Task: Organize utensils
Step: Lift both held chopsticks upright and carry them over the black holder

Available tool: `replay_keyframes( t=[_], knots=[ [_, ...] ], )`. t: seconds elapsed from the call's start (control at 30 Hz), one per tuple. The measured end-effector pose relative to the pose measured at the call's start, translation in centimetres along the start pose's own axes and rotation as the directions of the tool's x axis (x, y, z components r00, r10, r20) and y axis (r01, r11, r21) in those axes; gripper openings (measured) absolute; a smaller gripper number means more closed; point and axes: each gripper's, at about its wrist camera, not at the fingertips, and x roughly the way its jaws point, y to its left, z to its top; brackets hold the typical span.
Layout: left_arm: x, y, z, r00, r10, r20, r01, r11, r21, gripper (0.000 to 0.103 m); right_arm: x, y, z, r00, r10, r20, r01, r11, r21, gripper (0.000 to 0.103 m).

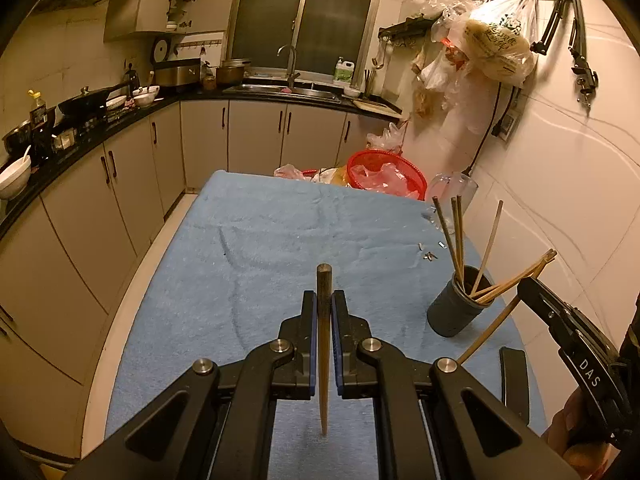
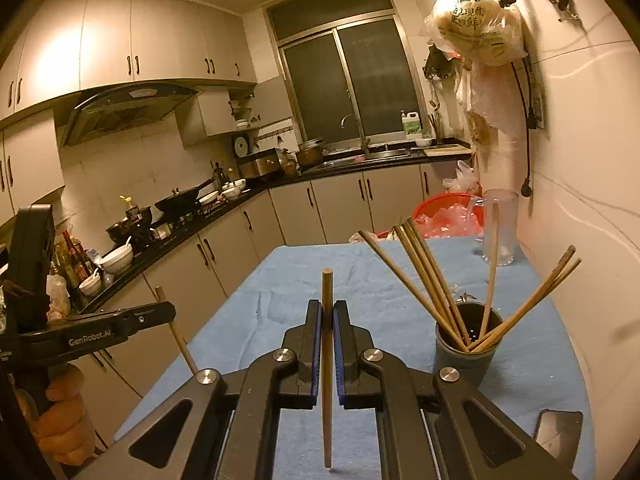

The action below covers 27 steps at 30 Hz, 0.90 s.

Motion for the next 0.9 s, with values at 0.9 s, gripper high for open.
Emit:
replay_keyframes(
  t=[0.9],
  knots=[
    [-0.7, -3.1, 1.0, 0.999, -0.029, 0.022, 0.028, 0.998, 0.057, 0.007, -4.1, -5.2, 1.5, 0.993, -0.074, 0.092, 0.063, 0.991, 0.118, 0.006]
  ],
)
